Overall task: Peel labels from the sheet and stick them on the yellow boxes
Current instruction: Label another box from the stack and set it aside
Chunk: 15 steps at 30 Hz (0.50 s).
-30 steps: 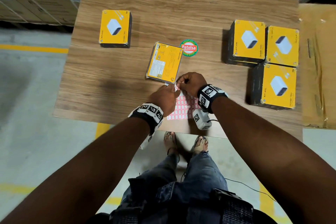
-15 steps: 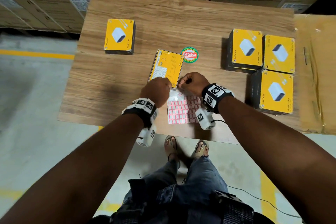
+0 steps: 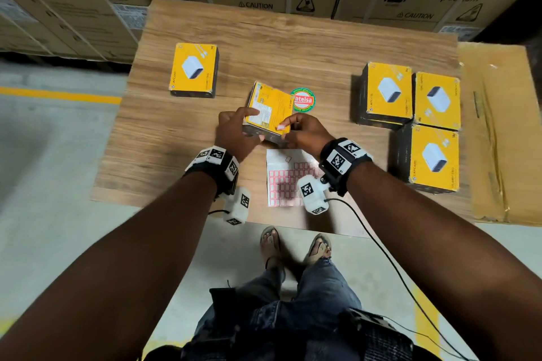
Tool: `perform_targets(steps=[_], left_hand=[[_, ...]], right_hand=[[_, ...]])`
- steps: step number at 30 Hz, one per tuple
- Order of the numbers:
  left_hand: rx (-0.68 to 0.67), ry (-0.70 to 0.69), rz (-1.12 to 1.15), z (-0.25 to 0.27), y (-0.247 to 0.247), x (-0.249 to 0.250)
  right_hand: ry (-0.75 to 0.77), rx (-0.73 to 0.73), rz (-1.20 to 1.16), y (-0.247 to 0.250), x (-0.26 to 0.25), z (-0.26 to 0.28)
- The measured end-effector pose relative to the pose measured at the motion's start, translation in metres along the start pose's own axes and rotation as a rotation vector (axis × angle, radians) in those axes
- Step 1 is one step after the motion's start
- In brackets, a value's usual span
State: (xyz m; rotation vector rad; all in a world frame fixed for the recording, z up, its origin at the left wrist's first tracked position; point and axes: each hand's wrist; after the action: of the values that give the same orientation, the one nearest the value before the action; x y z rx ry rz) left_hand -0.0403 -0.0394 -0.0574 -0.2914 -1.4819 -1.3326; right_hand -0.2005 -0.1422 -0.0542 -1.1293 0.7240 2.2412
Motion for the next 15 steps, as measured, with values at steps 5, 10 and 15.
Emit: perform_targets(steps=[5,10,15], left_hand=[[0.039,-0.088,0.073,-0.013,0.009,0.02],[0.065,-0.11,0.219,-0.012,0.018,0.041],[0.026,-0.076,0.209,-0.012,0.021,0.053]], right_hand=[[0.043,-0.03,0.107,0.016,-0.041,0.012],[0.227,0.046,0.455,0.032,-0.074,0.02],[0.403,0.054,0.841,0.032,-0.102,0.021]])
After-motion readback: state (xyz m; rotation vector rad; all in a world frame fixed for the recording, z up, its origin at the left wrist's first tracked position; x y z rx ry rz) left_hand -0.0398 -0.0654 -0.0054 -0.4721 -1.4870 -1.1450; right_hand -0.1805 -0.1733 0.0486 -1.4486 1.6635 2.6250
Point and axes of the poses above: each hand's wrist, its own z-axis away from the middle knuckle, its own y-axis out of the back of the hand, x = y × z, and after that the axes turned 7 degrees about z, right-handed
